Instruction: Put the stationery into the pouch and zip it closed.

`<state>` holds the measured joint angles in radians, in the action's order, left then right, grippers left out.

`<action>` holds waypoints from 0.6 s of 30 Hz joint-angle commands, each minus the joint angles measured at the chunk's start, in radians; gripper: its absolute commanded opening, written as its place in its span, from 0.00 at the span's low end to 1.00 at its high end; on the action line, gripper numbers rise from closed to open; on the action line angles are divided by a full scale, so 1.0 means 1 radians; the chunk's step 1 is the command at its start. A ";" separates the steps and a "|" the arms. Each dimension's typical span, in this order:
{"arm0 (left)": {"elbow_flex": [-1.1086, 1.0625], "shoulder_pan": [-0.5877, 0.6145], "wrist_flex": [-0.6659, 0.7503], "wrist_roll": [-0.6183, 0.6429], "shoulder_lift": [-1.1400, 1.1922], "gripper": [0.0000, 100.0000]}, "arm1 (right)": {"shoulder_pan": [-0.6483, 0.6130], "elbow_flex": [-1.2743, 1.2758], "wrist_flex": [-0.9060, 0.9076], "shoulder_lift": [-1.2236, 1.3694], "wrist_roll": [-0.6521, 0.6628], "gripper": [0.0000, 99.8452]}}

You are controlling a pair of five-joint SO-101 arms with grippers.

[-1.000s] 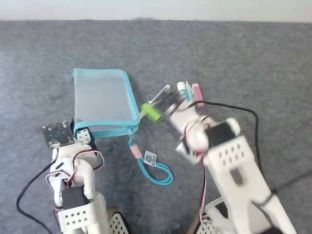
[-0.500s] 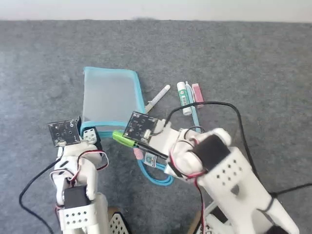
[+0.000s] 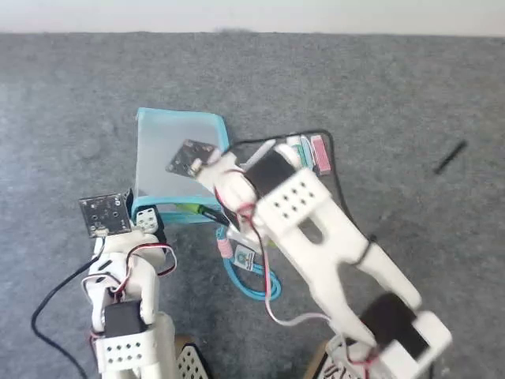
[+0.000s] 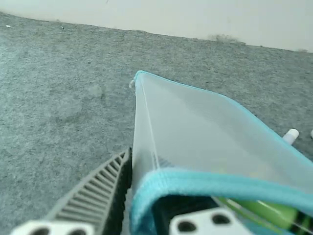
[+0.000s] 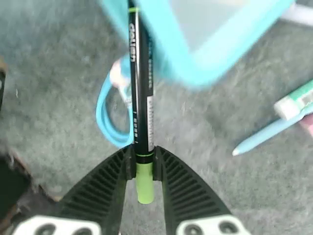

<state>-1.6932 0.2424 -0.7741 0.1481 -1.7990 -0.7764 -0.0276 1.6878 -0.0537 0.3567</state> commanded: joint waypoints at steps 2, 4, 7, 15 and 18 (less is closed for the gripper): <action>0.012 -0.069 0.000 -0.009 -0.017 0.01 | -0.005 -0.232 -0.012 0.101 -0.072 0.01; 0.012 -0.081 0.000 -0.009 -0.015 0.01 | -0.007 -0.293 -0.039 0.157 -0.097 0.01; 0.012 -0.084 0.000 -0.009 -0.015 0.01 | -0.008 -0.351 -0.110 0.229 -0.132 0.01; 0.012 -0.086 -0.012 -0.009 -0.014 0.01 | -0.028 -0.434 -0.182 0.282 -0.173 0.01; 0.012 -0.086 -0.014 -0.009 -0.014 0.01 | -0.058 -0.428 -0.183 0.257 -0.172 0.02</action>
<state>-1.6932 0.1780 -0.7848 0.1557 -1.7990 -0.7933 -0.3882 1.5528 0.2470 0.1987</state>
